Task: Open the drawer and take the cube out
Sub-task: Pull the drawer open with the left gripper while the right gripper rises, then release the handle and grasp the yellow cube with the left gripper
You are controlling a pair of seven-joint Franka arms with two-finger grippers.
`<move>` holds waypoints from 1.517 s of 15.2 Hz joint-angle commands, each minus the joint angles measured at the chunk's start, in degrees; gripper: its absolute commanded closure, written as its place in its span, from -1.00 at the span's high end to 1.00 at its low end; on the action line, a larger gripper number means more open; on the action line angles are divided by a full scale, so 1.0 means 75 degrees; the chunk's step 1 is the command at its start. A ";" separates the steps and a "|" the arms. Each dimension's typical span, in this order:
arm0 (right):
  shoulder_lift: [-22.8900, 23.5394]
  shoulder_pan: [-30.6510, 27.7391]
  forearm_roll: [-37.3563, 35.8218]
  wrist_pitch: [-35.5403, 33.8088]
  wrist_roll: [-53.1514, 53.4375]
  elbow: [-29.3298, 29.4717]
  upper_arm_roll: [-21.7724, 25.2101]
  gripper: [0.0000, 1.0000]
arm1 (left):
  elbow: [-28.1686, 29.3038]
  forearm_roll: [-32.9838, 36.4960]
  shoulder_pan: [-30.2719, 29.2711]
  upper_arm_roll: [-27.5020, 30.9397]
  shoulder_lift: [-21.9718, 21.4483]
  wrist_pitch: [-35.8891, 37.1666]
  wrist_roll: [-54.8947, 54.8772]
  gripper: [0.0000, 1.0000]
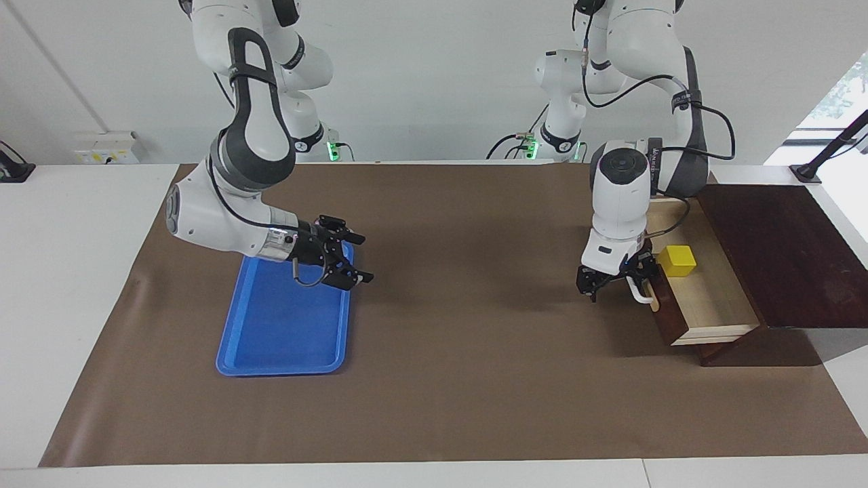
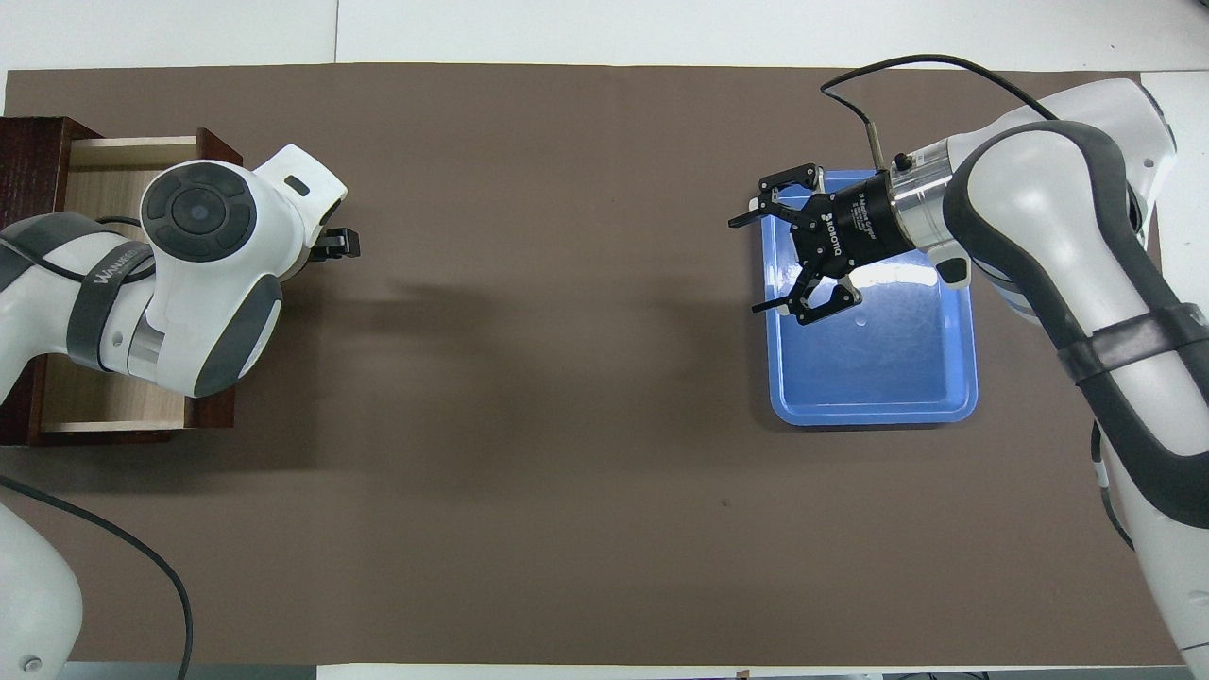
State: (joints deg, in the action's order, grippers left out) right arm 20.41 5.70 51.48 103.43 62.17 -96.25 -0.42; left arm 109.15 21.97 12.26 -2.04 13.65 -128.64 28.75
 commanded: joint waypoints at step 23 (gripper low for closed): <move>-0.0189 0.0681 0.0753 0.1209 0.1624 -0.0257 -0.0038 1.00 | -0.2169 -0.2649 -0.1494 0.0752 -0.0261 0.2949 0.6419 1.00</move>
State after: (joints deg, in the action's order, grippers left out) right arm 20.42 10.78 56.10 111.34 73.24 -96.46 -0.56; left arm 87.78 2.75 2.11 3.85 15.00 -104.81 71.93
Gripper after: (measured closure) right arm 0.000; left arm 0.000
